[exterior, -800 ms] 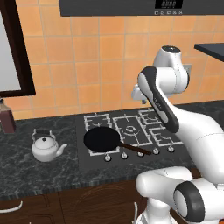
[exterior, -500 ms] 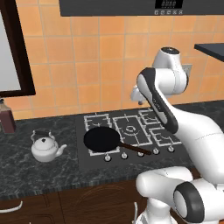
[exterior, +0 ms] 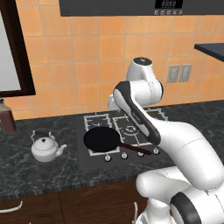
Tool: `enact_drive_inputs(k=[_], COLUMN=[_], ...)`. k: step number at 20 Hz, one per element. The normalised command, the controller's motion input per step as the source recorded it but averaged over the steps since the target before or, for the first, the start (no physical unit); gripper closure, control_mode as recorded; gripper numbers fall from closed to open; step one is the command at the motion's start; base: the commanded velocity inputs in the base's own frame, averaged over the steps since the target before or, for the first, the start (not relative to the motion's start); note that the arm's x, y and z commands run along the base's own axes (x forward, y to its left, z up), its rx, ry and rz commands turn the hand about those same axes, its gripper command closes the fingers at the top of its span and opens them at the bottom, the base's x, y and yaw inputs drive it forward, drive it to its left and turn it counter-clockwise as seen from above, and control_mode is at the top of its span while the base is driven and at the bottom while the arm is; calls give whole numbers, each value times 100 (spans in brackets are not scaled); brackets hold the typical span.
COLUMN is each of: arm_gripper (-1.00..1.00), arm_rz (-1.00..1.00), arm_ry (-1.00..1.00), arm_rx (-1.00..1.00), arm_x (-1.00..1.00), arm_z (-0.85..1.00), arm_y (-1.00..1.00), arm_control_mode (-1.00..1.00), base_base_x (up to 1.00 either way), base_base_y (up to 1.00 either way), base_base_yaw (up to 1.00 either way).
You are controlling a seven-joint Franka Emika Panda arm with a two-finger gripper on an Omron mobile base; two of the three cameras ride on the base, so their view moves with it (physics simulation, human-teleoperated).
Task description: Pick the kettle from the counter and place it on a stove burner. Then turn the burner on.
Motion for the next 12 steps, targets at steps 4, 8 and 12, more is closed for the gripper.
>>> enact_drive_inputs(k=[4,8,12], arm_gripper=[-100,-100,-100], arm_rz=[0,2,3], arm_ry=[0,0,0], arm_rx=[0,0,0], arm_x=[0,0,0], arm_z=[-13,-16,-19], arm_y=[56,52,55], arm_control_mode=[-100,-100,-100], base_base_x=[0,0,0], base_base_y=[0,0,0], base_base_yaw=[0,0,0])
